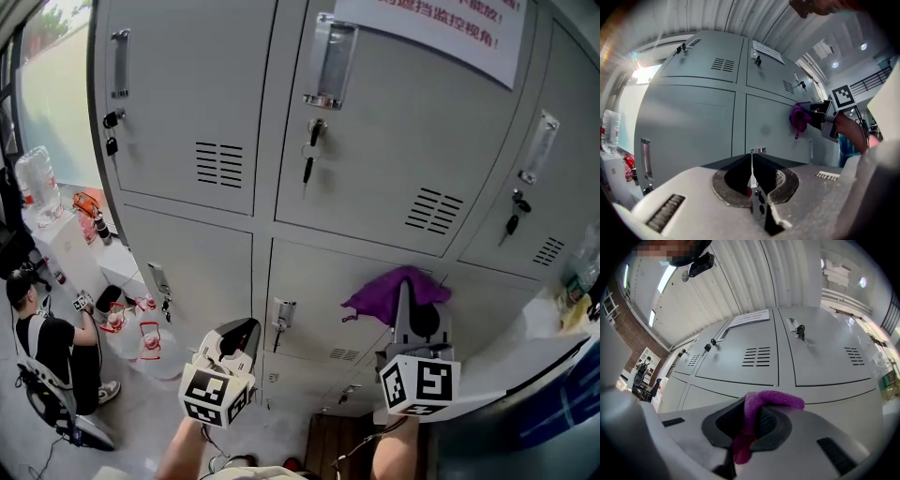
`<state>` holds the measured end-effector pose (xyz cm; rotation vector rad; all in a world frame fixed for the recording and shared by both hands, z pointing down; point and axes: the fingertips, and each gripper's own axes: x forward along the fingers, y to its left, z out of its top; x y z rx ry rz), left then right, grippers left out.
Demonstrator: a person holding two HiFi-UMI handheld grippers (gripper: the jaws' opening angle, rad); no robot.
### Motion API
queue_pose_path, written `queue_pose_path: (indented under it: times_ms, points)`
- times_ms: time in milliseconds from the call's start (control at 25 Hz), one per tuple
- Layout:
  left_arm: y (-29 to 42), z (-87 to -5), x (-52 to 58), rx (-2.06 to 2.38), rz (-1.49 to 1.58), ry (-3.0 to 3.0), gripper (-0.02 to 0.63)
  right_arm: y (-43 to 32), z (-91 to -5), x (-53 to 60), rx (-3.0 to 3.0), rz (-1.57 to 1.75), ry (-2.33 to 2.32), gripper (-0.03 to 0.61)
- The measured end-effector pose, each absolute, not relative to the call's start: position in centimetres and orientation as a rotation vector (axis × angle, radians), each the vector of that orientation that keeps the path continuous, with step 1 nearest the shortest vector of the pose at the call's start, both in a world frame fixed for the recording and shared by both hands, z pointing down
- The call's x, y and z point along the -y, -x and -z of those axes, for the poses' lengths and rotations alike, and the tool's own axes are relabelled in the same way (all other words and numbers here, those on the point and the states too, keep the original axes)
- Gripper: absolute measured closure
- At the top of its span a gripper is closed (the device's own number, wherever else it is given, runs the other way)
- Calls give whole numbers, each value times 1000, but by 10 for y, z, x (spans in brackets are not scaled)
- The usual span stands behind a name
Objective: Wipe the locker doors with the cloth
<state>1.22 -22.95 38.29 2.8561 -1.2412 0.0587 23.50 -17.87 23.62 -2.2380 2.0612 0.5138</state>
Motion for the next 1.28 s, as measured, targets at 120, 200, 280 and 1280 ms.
queue_pose_path:
  times_ms: [120, 200, 280, 1280]
  points:
    - [-23, -384, 228, 1216, -62, -2866, 584, -248, -237, 173, -2031, -502, 2271, 546]
    - [-29, -384, 228, 1205, -62, -2870, 584, -257, -238, 169, -2008, -490, 2289, 546]
    - [-33, -383, 227, 1196, -62, -2875, 584, -265, -237, 165, -1991, -491, 2302, 546]
    - [-25, -373, 221, 1236, -51, -2875, 584, -230, -251, 126, -2069, -539, 2200, 546]
